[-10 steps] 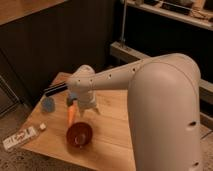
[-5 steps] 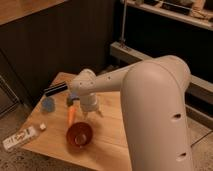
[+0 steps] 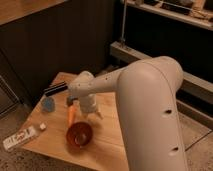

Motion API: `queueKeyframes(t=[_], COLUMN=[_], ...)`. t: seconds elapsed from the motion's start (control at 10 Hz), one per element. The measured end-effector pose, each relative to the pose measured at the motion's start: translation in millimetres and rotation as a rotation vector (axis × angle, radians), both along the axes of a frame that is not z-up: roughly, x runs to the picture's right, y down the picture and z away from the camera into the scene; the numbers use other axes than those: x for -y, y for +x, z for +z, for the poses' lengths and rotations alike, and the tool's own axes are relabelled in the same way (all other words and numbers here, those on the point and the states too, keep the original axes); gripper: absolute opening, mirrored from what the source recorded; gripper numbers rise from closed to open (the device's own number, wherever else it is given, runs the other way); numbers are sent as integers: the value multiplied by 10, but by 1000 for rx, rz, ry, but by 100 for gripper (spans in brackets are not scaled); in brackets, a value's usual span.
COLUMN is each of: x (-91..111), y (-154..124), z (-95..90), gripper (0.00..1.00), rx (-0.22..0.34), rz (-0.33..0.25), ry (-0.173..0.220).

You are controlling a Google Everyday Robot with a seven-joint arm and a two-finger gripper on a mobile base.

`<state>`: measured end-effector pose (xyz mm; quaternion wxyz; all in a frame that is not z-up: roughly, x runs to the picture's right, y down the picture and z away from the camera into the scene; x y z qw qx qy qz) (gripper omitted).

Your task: Push the ceramic bowl across the table

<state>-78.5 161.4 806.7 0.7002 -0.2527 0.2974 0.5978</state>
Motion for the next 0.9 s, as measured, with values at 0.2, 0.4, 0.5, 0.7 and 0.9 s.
queueKeyframes(t=[0.2, 0.4, 0.5, 0.7, 0.9], x=[-40, -61, -62, -48, -47], y=[-13, -25, -32, -55, -78], z=[3, 11, 11, 2, -23], gripper=[65, 65, 65, 65, 65], rx=[11, 16, 17, 26, 42], rz=[-33, -57, -60, -66, -78], ry=[-20, -40, -45, -51, -55])
